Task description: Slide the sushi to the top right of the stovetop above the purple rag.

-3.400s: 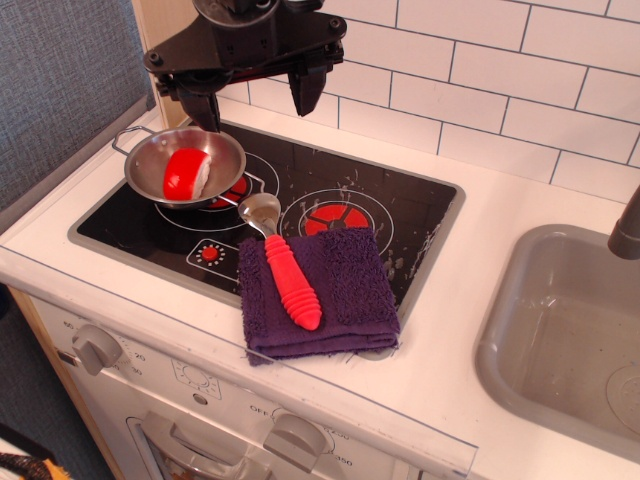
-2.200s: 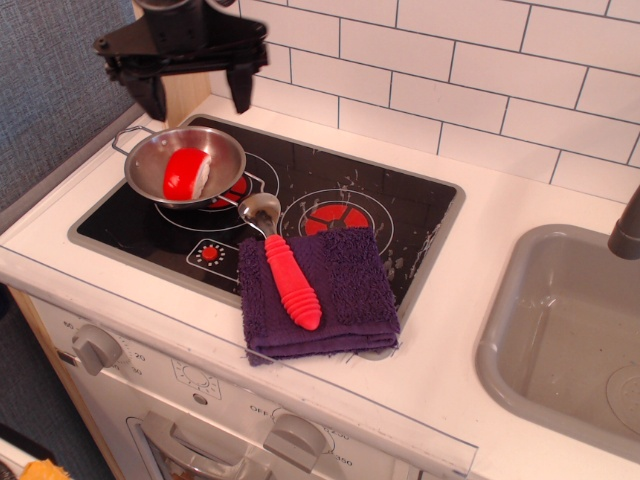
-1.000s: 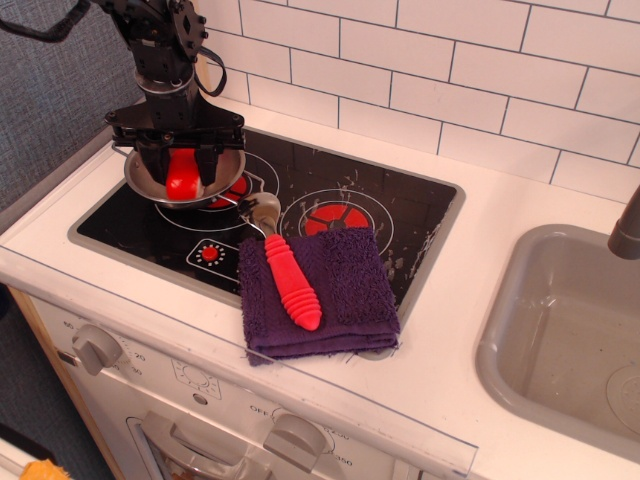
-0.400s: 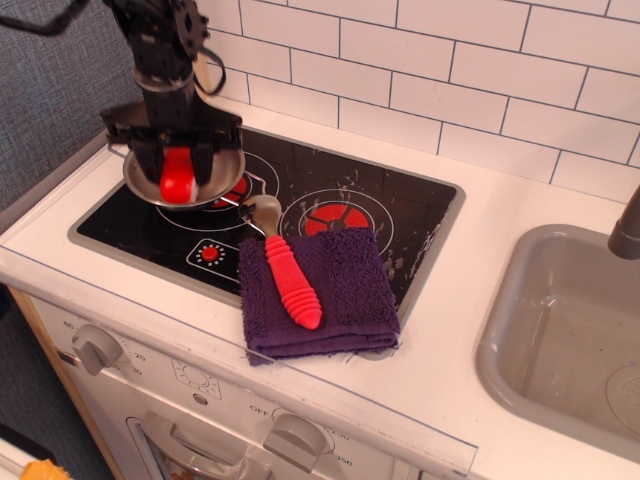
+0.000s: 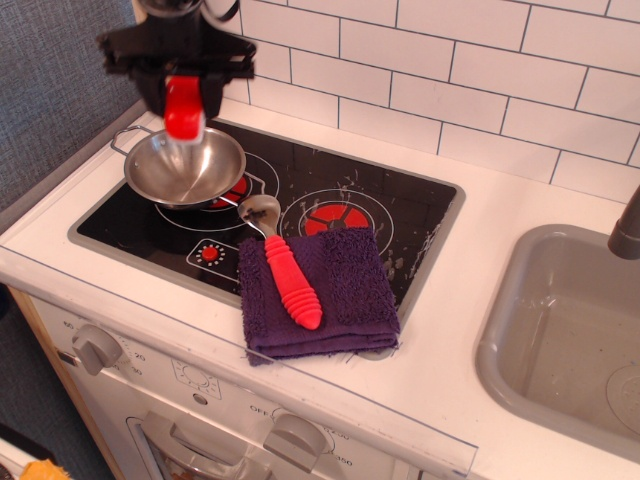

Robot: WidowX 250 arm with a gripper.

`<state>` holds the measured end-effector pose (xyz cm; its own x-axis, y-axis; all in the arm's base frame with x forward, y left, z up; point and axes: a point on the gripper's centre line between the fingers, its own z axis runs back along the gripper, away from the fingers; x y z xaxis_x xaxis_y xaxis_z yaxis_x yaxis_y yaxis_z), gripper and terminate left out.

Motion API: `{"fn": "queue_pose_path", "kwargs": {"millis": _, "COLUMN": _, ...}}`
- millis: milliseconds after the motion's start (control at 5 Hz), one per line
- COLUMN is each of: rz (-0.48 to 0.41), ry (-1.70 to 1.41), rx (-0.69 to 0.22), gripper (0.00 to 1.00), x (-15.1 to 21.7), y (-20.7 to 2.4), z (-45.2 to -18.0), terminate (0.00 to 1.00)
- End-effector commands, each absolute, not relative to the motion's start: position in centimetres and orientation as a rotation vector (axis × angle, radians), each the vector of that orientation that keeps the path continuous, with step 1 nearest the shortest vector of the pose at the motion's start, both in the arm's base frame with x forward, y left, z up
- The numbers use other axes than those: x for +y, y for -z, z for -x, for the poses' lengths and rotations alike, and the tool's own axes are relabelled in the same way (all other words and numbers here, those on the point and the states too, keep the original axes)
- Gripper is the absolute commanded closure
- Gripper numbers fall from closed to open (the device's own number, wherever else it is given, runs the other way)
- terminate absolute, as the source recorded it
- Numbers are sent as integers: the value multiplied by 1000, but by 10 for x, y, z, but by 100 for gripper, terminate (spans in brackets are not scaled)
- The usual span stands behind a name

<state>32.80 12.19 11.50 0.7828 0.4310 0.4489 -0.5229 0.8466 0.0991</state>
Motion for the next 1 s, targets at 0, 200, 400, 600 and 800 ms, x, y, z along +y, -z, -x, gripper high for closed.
{"fn": "queue_pose_path", "kwargs": {"millis": 0, "rz": -143, "ry": -448, "rx": -567, "gripper": 100, "x": 57, "y": -148, "z": -358, "terminate": 0}}
{"fn": "queue_pose_path", "kwargs": {"millis": 200, "rz": -89, "ry": -374, "rx": -561, "gripper": 100, "x": 13, "y": -137, "z": -376, "terminate": 0}}
{"fn": "queue_pose_path", "kwargs": {"millis": 400, "rz": -60, "ry": -316, "rx": -545, "gripper": 100, "x": -20, "y": -121, "z": -386, "terminate": 0}}
{"fn": "queue_pose_path", "kwargs": {"millis": 600, "rz": -33, "ry": -266, "rx": -491, "gripper": 100, "x": -44, "y": -93, "z": -392, "terminate": 0}}
{"fn": "queue_pose_path", "kwargs": {"millis": 800, "rz": -15, "ry": -232, "rx": -450, "gripper": 100, "x": -57, "y": -71, "z": -394, "terminate": 0}}
